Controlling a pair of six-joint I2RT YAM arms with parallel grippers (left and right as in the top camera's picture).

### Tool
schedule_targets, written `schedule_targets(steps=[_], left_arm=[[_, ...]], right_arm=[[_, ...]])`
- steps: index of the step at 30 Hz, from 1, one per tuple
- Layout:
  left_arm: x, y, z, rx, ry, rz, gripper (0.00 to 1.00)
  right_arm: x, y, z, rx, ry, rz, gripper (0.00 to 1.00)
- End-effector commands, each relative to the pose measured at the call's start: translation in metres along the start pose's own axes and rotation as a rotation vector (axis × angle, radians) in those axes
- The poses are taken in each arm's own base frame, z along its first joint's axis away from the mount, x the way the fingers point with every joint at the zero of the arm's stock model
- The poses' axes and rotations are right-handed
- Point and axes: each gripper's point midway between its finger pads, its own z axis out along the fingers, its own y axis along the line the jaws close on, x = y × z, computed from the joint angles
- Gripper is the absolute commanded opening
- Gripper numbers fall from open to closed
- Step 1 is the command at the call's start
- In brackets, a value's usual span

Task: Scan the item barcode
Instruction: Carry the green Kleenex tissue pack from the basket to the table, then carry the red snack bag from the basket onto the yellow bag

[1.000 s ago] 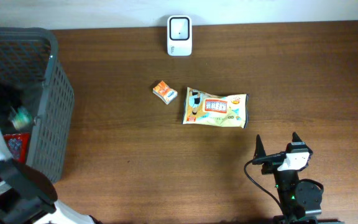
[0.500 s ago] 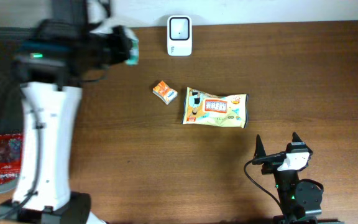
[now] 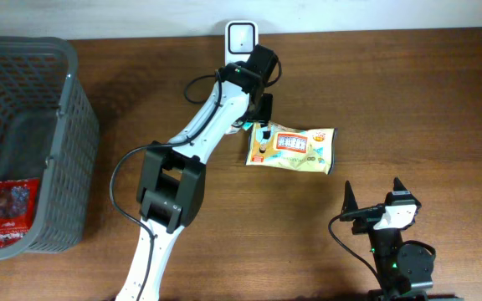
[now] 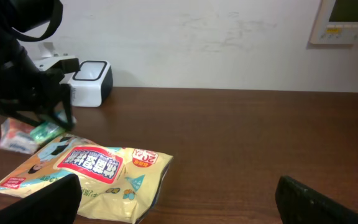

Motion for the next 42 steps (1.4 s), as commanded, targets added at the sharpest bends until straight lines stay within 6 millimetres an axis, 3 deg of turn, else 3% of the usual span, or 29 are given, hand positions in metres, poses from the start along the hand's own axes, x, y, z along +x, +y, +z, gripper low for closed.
schedule_targets(steps=[1,3,4,5,7,9,13,15,18,20,21,23,28,31,35,36,40,42], left_arm=[[-0.016,-0.009,-0.022,0.049,-0.041,0.007,0.66],[-0.040,-0.001,-0.072,0.057,-0.094,-0.018,0.69],[-0.051,0.008,-0.105,0.061,-0.130,-0.038,0.88],[-0.059,0.017,-0.134,0.065,-0.166,-0.055,0.98],[-0.069,0.043,-0.195,0.070,-0.255,-0.102,0.99],[-0.063,0.093,-0.260,0.047,-0.344,-0.185,0.99],[-0.047,0.207,-0.343,-0.093,-0.491,-0.333,0.99],[-0.033,0.254,-0.373,-0.152,-0.543,-0.412,0.99],[0.002,0.325,-0.396,-0.258,-0.534,-0.531,0.99],[0.034,0.371,-0.382,-0.293,-0.434,-0.683,0.99],[0.052,0.392,-0.363,-0.306,-0.348,-0.750,0.99],[0.078,0.413,-0.335,-0.322,-0.223,-0.838,0.99],[0.151,0.479,-0.268,-0.572,0.063,-0.957,0.99],[0.181,0.490,-0.216,-0.608,0.192,-0.925,0.98],[0.220,0.484,-0.145,-0.581,0.299,-0.898,0.90],[0.226,0.483,-0.138,-0.583,0.317,-0.878,0.88],[0.248,0.493,-0.142,-0.711,0.381,-0.848,0.83],[0.252,0.491,-0.139,-0.706,0.397,-0.847,0.89]], right_arm=[[0.003,-0.001,0.000,0.007,0.005,0.010,0.99],[0.003,-0.001,0.000,0.007,0.005,0.010,0.99],[0.003,-0.001,0.000,0.007,0.005,0.010,0.99],[0.003,-0.001,0.000,0.007,0.005,0.010,0.99],[0.003,-0.001,0.000,0.007,0.005,0.010,0.99],[0.003,-0.001,0.000,0.007,0.005,0.010,0.99],[0.003,-0.001,0.000,0.007,0.005,0.010,0.99],[0.003,-0.001,0.000,0.007,0.005,0.010,0.98],[0.003,-0.001,0.000,0.007,0.005,0.010,0.98],[0.003,-0.001,0.000,0.007,0.005,0.010,0.99],[0.003,-0.001,0.000,0.007,0.005,0.010,0.99],[0.003,-0.001,0.000,0.007,0.005,0.010,0.99],[0.003,-0.001,0.000,0.007,0.005,0.011,0.99],[0.003,-0.001,0.000,0.007,0.005,0.010,0.98],[0.003,-0.001,0.000,0.007,0.005,0.010,0.98],[0.003,-0.001,0.000,0.007,0.005,0.010,0.99],[0.003,-0.001,0.000,0.007,0.005,0.010,0.98],[0.003,-0.001,0.000,0.007,0.005,0.010,0.98]])
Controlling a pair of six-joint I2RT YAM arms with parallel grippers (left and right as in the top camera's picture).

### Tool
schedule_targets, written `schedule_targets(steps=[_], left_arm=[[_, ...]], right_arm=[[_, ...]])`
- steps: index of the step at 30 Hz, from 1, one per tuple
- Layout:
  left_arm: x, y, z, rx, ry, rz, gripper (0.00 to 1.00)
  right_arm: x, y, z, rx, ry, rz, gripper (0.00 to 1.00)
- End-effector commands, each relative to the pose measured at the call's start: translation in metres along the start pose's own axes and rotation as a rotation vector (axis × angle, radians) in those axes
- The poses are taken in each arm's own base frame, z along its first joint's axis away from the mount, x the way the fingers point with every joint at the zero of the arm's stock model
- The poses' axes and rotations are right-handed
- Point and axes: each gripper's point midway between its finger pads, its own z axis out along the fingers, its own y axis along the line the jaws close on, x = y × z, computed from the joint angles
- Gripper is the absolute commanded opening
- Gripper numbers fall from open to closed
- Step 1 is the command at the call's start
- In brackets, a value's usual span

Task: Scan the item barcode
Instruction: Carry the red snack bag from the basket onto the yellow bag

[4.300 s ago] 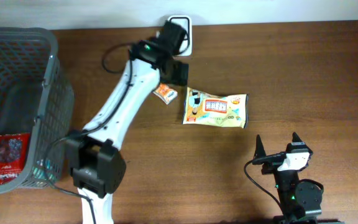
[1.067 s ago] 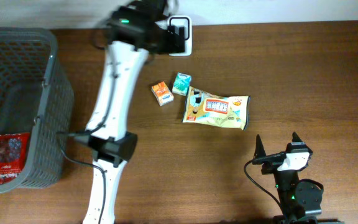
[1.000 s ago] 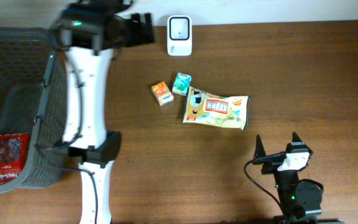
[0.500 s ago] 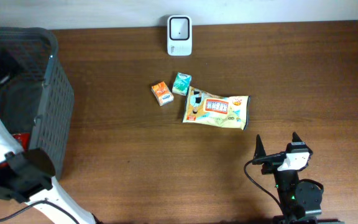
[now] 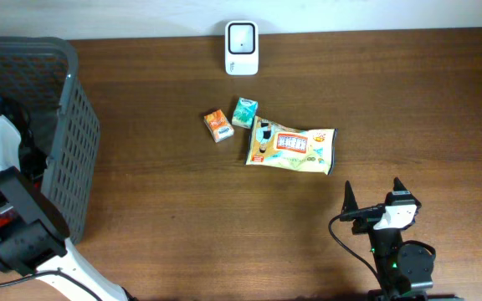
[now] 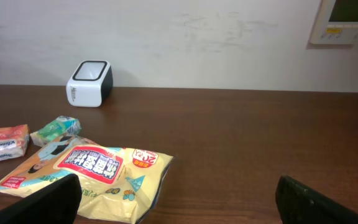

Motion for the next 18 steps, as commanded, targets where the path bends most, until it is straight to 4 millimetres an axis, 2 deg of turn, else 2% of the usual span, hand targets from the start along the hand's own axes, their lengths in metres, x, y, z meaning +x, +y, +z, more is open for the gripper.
schedule_targets(steps=[1,7,9,11,14,16,17,18], left_arm=[[0.005,0.010,0.007,-0.054,0.010,0.015,0.89],[-0.002,0.016,0.030,-0.054,0.016,-0.029,0.89],[-0.009,0.020,0.033,-0.042,-0.006,-0.061,0.84],[-0.010,0.017,0.037,0.009,0.004,-0.080,0.68],[-0.013,0.011,0.037,0.047,-0.003,-0.090,0.34],[-0.015,0.007,0.037,0.068,-0.008,-0.093,0.24],[-0.014,0.007,0.037,0.068,-0.007,-0.093,0.00],[-0.014,0.007,0.036,0.068,-0.006,-0.091,0.00]], right_arm=[[0.003,-0.001,0.000,0.007,0.005,0.010,0.98],[0.003,-0.001,0.000,0.007,0.005,0.010,0.99],[0.003,-0.001,0.000,0.007,0.005,0.010,0.99],[0.003,-0.001,0.000,0.007,0.005,0.010,0.98],[0.003,-0.001,0.000,0.007,0.005,0.010,0.98],[0.003,-0.001,0.000,0.007,0.005,0.010,0.98],[0.003,-0.001,0.000,0.007,0.005,0.010,0.98],[0.003,-0.001,0.000,0.007,0.005,0.010,0.98]])
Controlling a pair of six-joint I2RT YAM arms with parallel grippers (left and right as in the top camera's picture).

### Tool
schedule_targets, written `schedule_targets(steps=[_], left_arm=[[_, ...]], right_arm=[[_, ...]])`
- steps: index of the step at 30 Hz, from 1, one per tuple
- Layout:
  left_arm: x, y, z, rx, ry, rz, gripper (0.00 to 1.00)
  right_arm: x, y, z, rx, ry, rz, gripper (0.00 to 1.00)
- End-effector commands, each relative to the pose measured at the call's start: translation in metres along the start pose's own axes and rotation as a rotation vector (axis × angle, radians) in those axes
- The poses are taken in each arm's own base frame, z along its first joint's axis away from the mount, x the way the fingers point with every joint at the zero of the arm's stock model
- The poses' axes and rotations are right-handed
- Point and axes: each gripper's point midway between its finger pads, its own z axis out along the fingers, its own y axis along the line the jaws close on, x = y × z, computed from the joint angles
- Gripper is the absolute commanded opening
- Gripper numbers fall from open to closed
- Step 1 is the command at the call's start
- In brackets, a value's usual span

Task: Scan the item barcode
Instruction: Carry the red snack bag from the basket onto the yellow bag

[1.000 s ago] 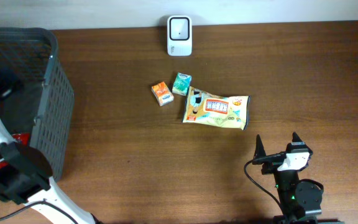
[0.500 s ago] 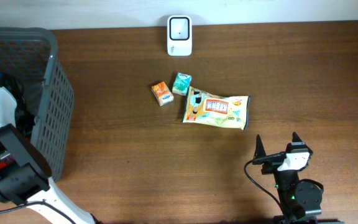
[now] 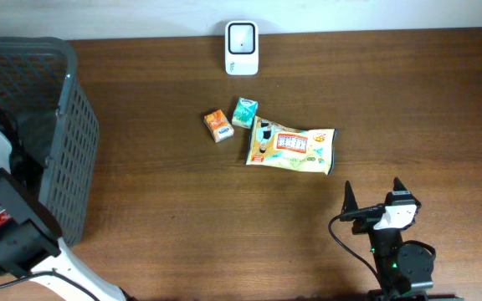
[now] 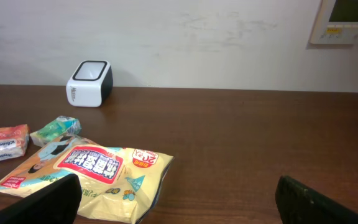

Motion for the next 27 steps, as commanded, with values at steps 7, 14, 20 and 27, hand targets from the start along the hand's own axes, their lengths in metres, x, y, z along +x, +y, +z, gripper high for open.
schedule_targets(steps=[7,14,20,27], left_arm=[[-0.053,-0.051,-0.132,0.590,-0.105,-0.049,0.00],[-0.024,-0.038,-0.429,1.151,-0.720,0.228,0.00],[0.116,-0.119,-0.521,1.288,-0.827,0.723,0.00],[0.230,-0.286,-0.398,0.948,-0.417,1.081,0.00]], right_arm=[[0.003,-0.001,0.000,0.007,0.005,0.010,0.98],[0.003,-0.001,0.000,0.007,0.005,0.010,0.98],[0.003,-0.001,0.000,0.007,0.005,0.010,0.98],[0.003,-0.001,0.000,0.007,0.005,0.010,0.98]])
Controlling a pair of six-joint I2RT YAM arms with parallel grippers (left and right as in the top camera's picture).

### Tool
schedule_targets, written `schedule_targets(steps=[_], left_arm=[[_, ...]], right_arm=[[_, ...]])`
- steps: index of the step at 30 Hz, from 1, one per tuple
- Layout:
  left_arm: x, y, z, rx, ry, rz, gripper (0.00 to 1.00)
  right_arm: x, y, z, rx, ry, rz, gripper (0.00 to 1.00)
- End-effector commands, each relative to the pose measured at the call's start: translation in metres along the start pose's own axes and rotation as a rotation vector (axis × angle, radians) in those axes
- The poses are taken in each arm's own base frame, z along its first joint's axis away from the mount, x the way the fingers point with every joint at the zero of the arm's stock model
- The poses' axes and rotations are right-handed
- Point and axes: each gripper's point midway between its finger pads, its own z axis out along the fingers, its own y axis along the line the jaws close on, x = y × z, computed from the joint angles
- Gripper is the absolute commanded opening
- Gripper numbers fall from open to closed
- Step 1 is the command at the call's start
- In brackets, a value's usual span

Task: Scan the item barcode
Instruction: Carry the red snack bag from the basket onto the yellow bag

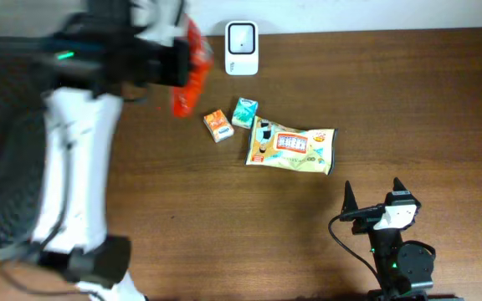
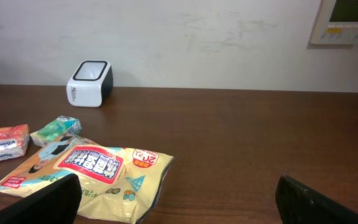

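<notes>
My left gripper [image 1: 181, 65] is blurred in the overhead view, shut on a red packet [image 1: 192, 71] held above the table just left of the white barcode scanner [image 1: 241, 37]. The scanner [image 2: 89, 75] also shows in the right wrist view at the back left. My right gripper [image 1: 373, 194] rests near the front edge, open with nothing in it [image 2: 178, 205]; its dark fingers [image 2: 42, 200] frame the bottom of that view.
An orange small pack [image 1: 217, 125], a green small pack [image 1: 243, 112] and a yellow snack bag [image 1: 291, 149] lie mid-table. A grey basket stands at the left behind the left arm. A wall panel [image 2: 347, 22] hangs at the back right.
The left arm was down inside the basket; now it is out over the table by the scanner with the red packet in its gripper. The right arm has not moved.
The left gripper first stood by the scanner over the small packs, with the red packet lying in the basket. Then the packs lay on the table and the arm was in the basket, at two moments. Now it holds the red packet beside the scanner.
</notes>
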Motion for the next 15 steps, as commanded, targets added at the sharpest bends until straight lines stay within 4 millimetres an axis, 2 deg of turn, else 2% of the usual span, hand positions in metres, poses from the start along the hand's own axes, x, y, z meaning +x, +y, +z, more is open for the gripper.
schedule_targets(steps=[1,3,4,6,9,11,13,14,15], left_arm=[[0.041,-0.012,0.089,-0.033,0.219,0.067,0.00],[0.065,-0.027,0.136,-0.012,0.324,0.088,0.00],[0.081,-0.036,0.167,-0.002,0.384,0.100,0.00],[0.116,-0.045,0.211,-0.026,0.496,-0.004,0.00],[0.133,-0.049,0.242,-0.038,0.532,-0.044,0.00],[0.124,-0.055,0.263,-0.028,0.469,-0.068,0.00],[0.100,-0.061,0.278,0.007,0.360,-0.042,0.03],[0.090,-0.063,0.282,0.020,0.318,-0.033,0.07],[0.080,-0.066,0.282,0.032,0.283,-0.025,0.22]], right_arm=[[0.003,-0.001,0.000,0.006,0.005,0.010,0.98],[0.003,-0.001,0.000,0.006,0.005,0.010,0.98],[0.003,-0.001,0.000,0.006,0.005,0.010,0.99],[0.003,-0.001,0.000,0.007,0.005,0.010,0.99],[0.003,-0.001,0.000,0.007,0.005,0.010,0.98],[0.003,-0.001,0.000,0.006,0.005,0.010,0.99],[0.003,-0.001,0.000,0.006,0.005,0.010,0.99],[0.003,-0.001,0.000,0.006,0.005,0.010,0.99],[0.003,-0.001,0.000,0.006,0.005,0.010,0.99]])
